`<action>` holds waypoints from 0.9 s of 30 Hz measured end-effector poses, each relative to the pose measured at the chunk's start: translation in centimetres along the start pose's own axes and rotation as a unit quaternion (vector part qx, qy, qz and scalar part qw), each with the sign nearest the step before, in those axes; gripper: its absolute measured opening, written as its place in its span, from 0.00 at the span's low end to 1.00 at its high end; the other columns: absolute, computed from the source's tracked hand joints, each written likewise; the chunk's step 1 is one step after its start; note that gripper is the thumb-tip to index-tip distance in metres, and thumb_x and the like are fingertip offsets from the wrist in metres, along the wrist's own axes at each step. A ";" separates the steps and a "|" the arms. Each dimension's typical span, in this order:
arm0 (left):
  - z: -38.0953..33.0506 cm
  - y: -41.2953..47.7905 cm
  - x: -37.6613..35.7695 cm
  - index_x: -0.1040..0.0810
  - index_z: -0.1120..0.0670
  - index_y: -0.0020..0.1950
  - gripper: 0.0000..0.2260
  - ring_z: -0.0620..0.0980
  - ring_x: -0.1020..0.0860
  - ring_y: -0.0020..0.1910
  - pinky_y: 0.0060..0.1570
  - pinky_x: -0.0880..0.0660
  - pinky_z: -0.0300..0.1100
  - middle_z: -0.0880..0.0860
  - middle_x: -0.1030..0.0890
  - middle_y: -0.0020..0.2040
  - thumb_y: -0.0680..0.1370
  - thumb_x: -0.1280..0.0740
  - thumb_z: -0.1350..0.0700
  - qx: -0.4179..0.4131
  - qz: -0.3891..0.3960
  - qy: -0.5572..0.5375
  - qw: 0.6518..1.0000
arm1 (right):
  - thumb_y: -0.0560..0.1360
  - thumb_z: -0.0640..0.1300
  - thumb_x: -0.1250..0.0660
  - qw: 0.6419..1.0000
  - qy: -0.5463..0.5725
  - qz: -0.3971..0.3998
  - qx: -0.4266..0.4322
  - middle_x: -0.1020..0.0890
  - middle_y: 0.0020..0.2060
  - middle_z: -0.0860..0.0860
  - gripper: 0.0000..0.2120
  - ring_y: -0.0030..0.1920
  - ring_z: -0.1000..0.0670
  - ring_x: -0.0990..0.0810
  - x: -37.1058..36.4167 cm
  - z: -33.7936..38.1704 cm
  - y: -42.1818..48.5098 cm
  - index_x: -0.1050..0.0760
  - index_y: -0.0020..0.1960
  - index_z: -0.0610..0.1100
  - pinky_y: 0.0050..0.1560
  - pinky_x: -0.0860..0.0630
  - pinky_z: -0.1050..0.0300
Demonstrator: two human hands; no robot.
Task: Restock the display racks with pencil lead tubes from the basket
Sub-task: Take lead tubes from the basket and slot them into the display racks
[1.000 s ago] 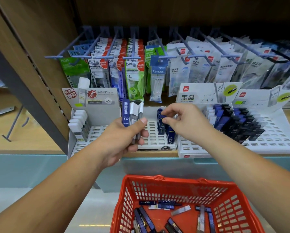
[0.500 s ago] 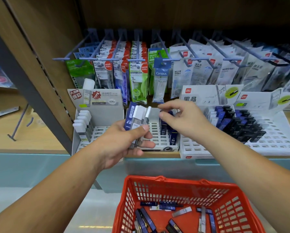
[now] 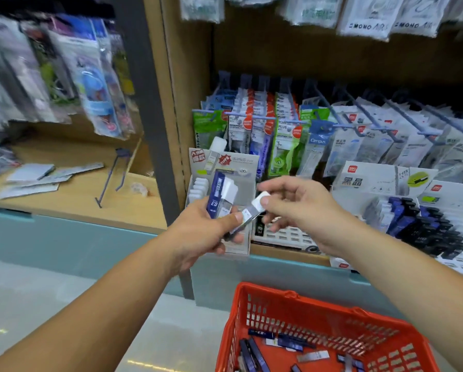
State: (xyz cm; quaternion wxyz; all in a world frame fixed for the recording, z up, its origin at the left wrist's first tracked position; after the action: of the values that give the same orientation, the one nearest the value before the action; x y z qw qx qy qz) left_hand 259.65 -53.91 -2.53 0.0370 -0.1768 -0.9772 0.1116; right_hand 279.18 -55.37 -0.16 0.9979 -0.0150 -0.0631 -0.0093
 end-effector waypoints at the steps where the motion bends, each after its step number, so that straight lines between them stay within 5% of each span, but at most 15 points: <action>1: 0.2 -0.3 0.9 0.22 0.58 0.57 0.07 0.51 0.16 0.39 0.27 0.30 0.41 0.56 0.16 0.44 0.81 0.29 0.58 -0.005 -0.009 0.009 1.000 | 0.77 0.32 0.28 1.000 -0.001 0.005 -0.003 0.17 0.40 0.42 0.11 0.37 0.45 0.16 -0.7 0.0 0.0 0.20 0.59 0.40 0.37 0.17 0.50; 6: 1.2 -1.9 4.3 0.22 0.58 0.59 0.09 0.55 0.12 0.47 0.31 0.21 0.42 0.58 0.13 0.49 0.81 0.28 0.58 0.015 -0.012 -0.016 1.000 | 0.75 0.30 0.27 0.999 0.011 -0.033 -0.028 0.16 0.36 0.41 0.10 0.35 0.46 0.17 -4.1 0.3 0.8 0.20 0.56 0.36 0.37 0.17 0.54; 12: 2.8 -2.2 9.2 0.22 0.59 0.53 0.10 0.49 0.24 0.28 0.24 0.30 0.40 0.56 0.19 0.34 0.81 0.28 0.53 0.043 -0.107 0.119 0.986 | 0.76 0.33 0.28 0.984 -0.132 -0.111 0.051 0.16 0.33 0.45 0.05 0.36 0.44 0.15 -5.3 2.4 3.3 0.19 0.47 0.42 0.44 0.15 0.45; 16: 2.9 -2.1 9.6 0.23 0.57 0.54 0.10 0.49 0.29 0.30 0.26 0.33 0.41 0.54 0.22 0.35 0.81 0.29 0.51 0.067 -0.069 0.097 0.991 | 0.75 0.33 0.29 0.982 -0.161 -0.086 0.053 0.15 0.37 0.40 0.07 0.36 0.43 0.14 -7.0 1.6 3.6 0.19 0.47 0.44 0.46 0.16 0.38; 19: 3.0 -2.0 9.6 0.26 0.58 0.52 0.03 0.49 0.31 0.29 0.26 0.36 0.40 0.55 0.25 0.36 0.81 0.33 0.60 0.090 -0.038 0.047 0.994 | 0.75 0.36 0.27 0.979 -0.178 -0.076 0.064 0.15 0.39 0.44 0.09 0.40 0.42 0.14 -8.2 0.3 3.8 0.19 0.44 0.50 0.47 0.15 0.39; 23: 3.5 -2.1 10.0 0.28 0.58 0.49 0.04 0.52 0.29 0.30 0.28 0.34 0.40 0.60 0.24 0.38 0.78 0.38 0.66 0.117 -0.020 0.011 0.993 | 0.75 0.37 0.26 0.977 -0.183 -0.079 0.077 0.15 0.40 0.48 0.11 0.42 0.43 0.14 -9.4 -0.8 4.4 0.19 0.43 0.53 0.49 0.16 0.41; 27: 3.8 -2.4 10.5 0.26 0.60 0.60 0.06 0.52 0.22 0.35 0.33 0.28 0.43 0.60 0.18 0.43 0.83 0.37 0.64 0.121 0.011 -0.012 0.993 | 0.76 0.38 0.26 0.971 -0.206 -0.072 0.097 0.16 0.40 0.52 0.11 0.43 0.47 0.15 -10.2 -1.2 4.9 0.19 0.44 0.55 0.50 0.16 0.45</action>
State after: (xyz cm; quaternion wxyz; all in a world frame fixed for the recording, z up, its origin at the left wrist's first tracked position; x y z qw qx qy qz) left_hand 248.61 -53.14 -5.32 0.0450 -0.1800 -0.9551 0.2312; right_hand 269.30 -50.34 -2.82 0.9568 0.0845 -0.2688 -0.0716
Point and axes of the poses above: each hand's wrist, its own y-axis towards the middle knuckle, its own x-axis out of the back of the hand, z = x × y, the point moved 3 cm from there along y, towards the middle knuckle
